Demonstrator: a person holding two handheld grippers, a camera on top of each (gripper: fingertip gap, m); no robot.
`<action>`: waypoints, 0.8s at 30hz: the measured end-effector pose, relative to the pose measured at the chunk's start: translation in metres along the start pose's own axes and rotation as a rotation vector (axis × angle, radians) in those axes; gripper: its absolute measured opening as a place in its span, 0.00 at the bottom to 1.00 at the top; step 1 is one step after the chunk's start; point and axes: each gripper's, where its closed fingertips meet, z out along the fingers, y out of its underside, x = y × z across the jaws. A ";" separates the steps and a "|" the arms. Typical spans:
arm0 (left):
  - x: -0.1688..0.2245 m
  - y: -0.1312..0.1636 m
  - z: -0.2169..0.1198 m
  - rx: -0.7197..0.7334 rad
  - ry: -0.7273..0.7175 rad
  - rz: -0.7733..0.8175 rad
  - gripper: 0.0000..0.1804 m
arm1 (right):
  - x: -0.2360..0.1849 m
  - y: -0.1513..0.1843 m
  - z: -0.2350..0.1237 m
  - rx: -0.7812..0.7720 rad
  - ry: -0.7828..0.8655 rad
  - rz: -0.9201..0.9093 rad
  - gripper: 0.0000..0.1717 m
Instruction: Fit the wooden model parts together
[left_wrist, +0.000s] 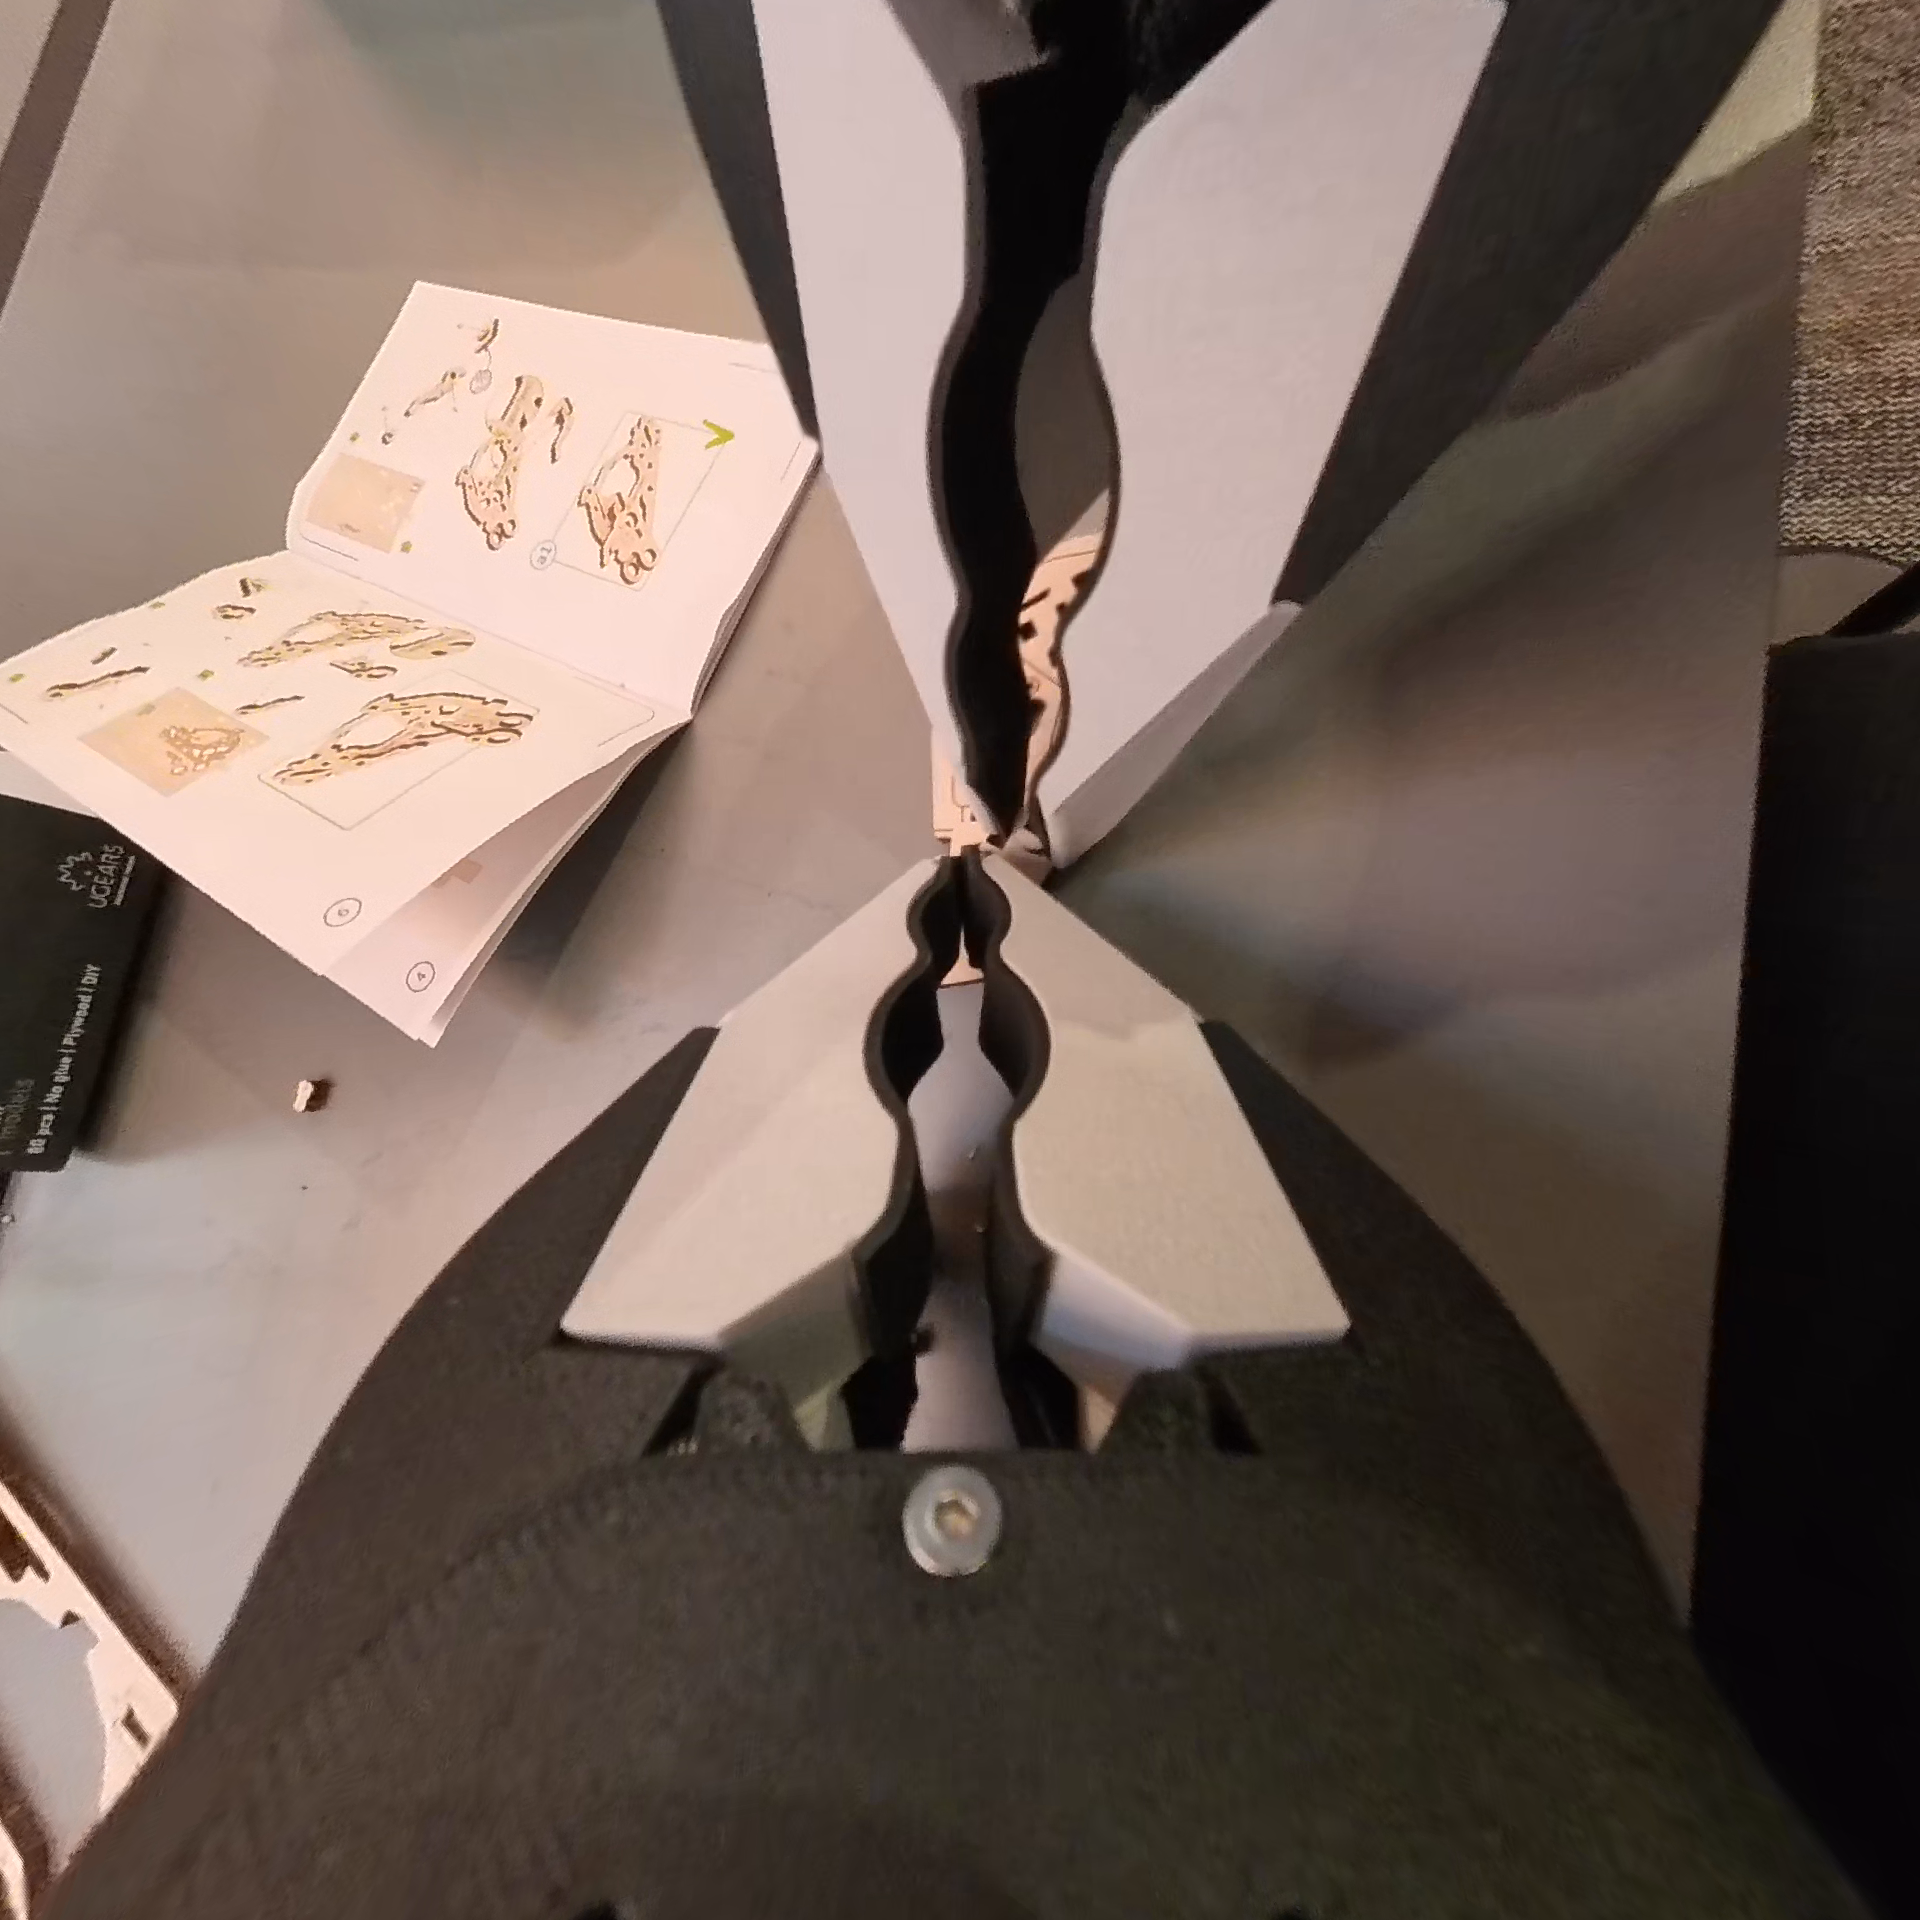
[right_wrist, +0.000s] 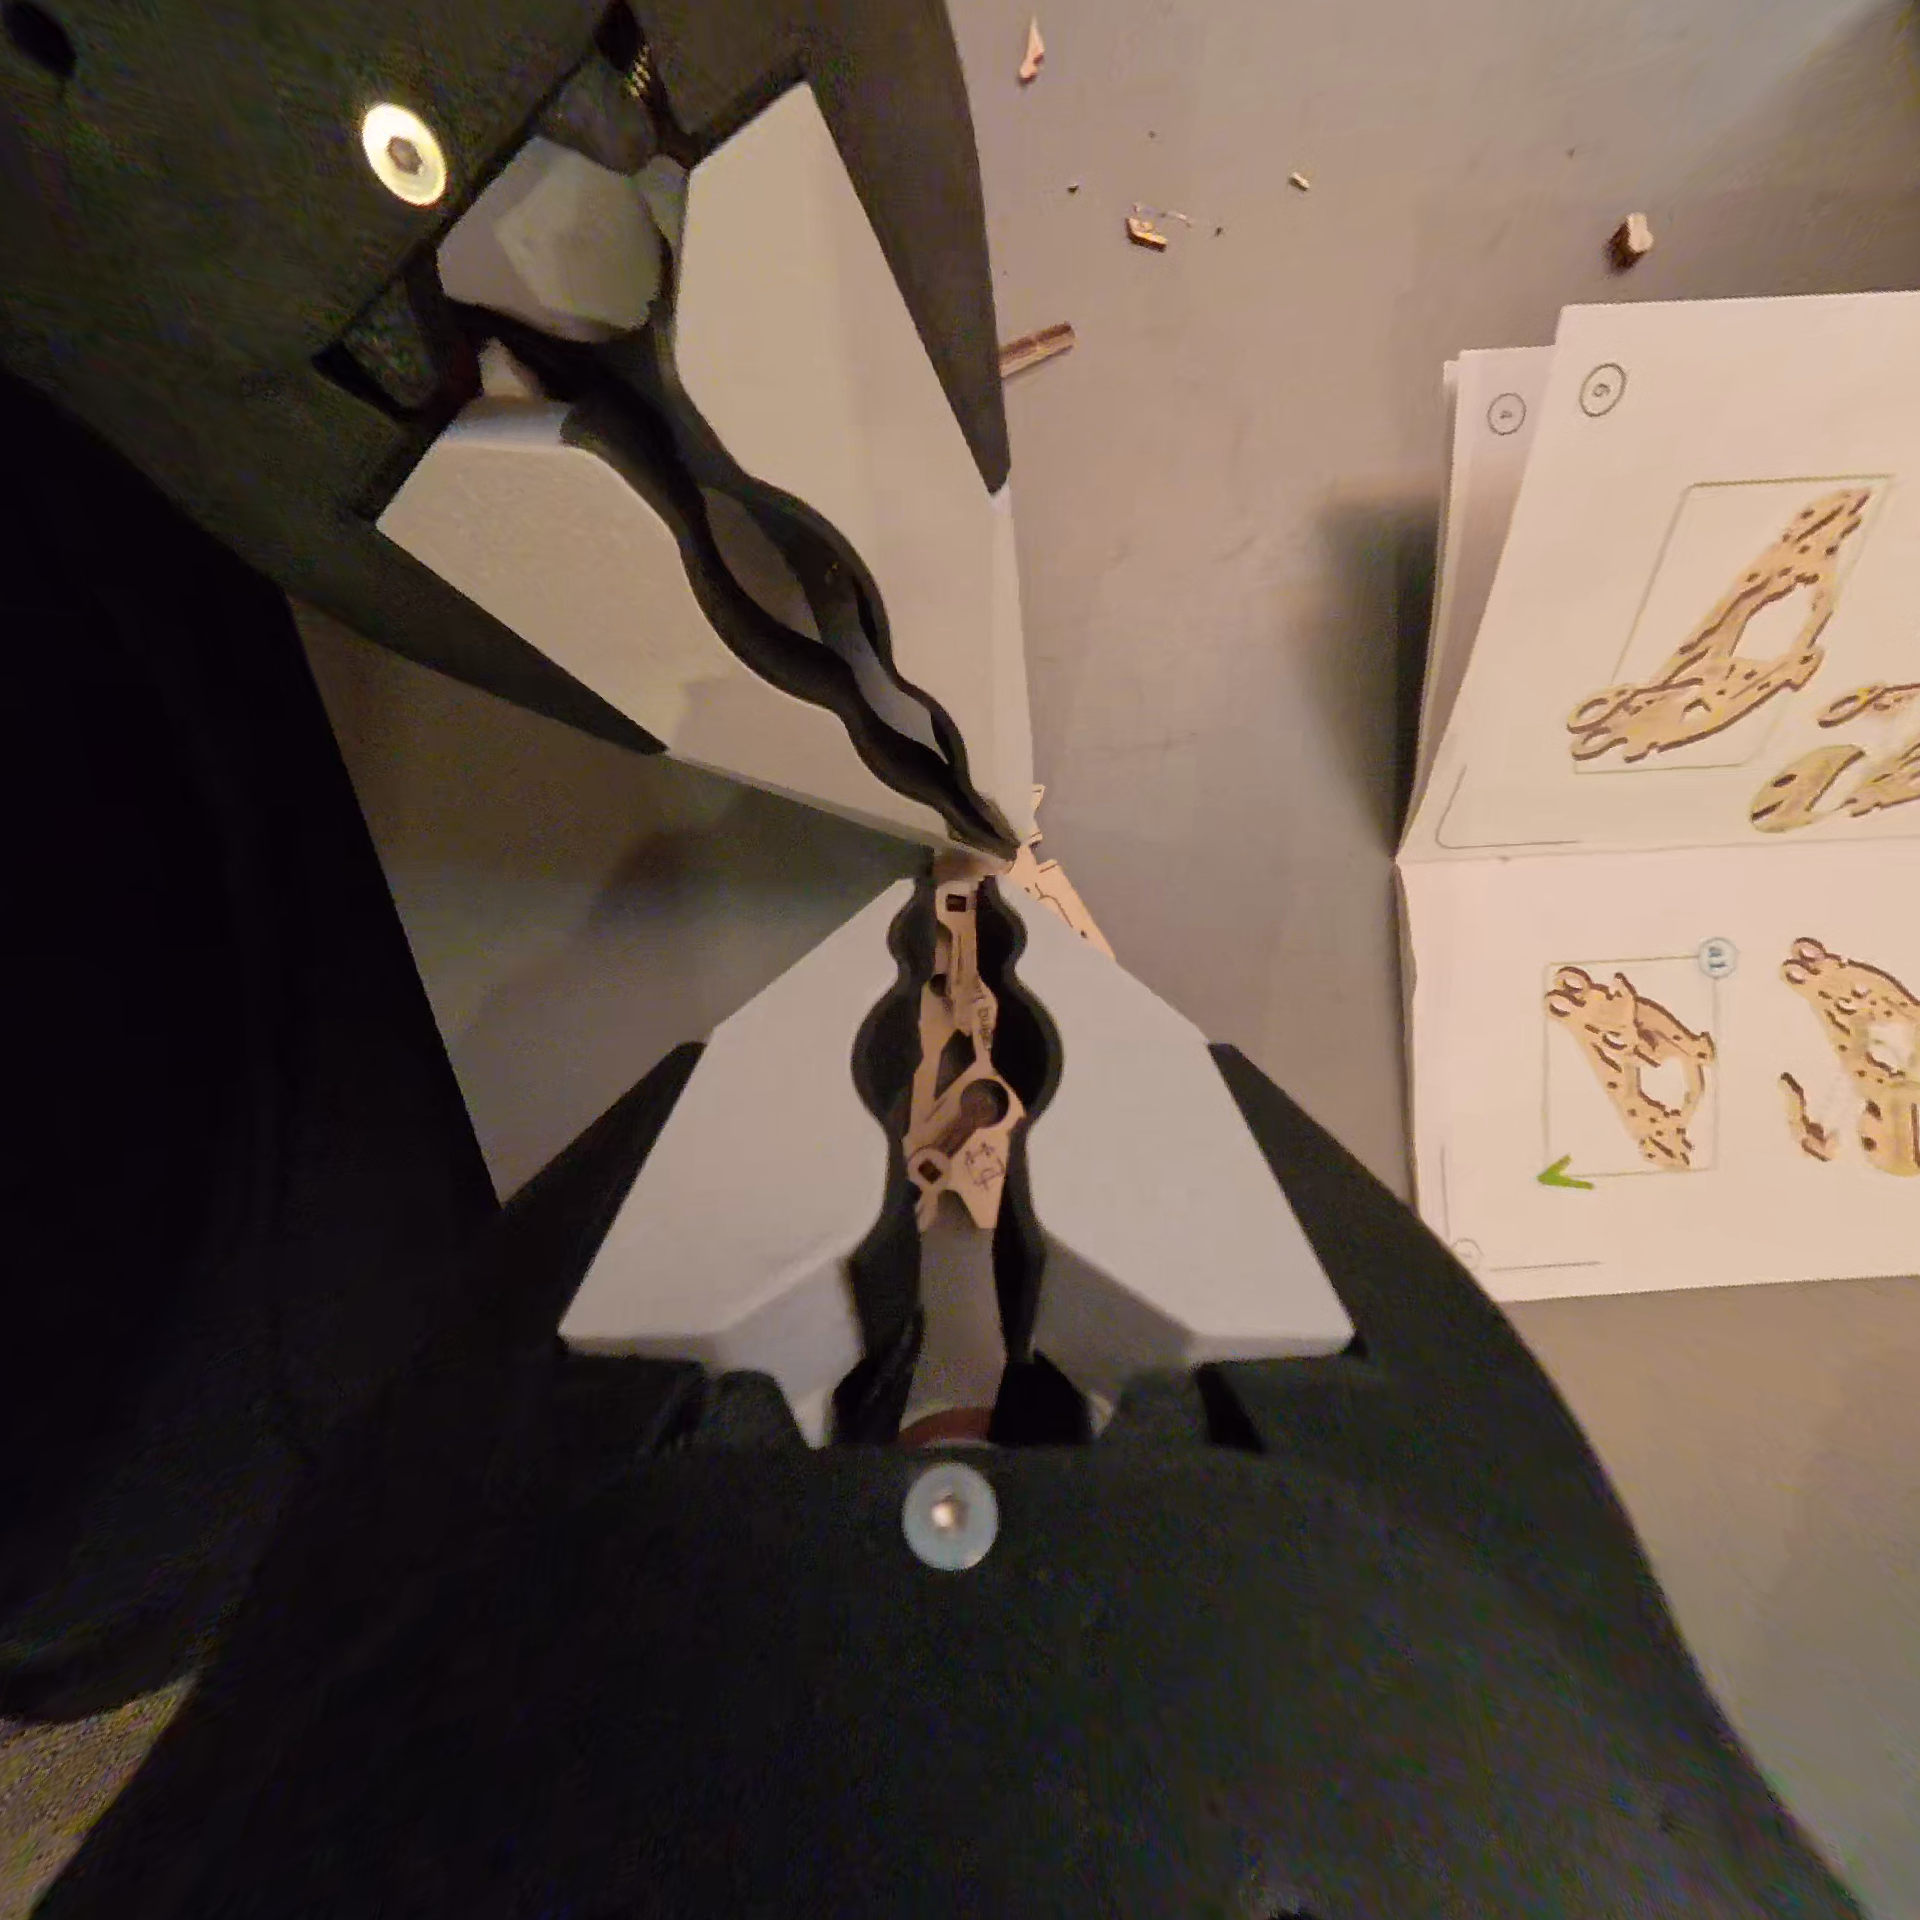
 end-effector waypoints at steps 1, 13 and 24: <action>0.000 0.000 0.000 0.001 0.002 0.001 0.00 | 0.000 0.000 0.000 0.005 0.006 0.005 0.02; 0.001 -0.002 0.002 -0.001 0.005 0.003 0.00 | 0.009 -0.002 -0.030 0.037 -0.039 0.073 0.00; 0.001 -0.003 0.002 0.003 -0.001 -0.018 0.00 | 0.000 0.004 0.000 -0.043 -0.016 0.015 0.03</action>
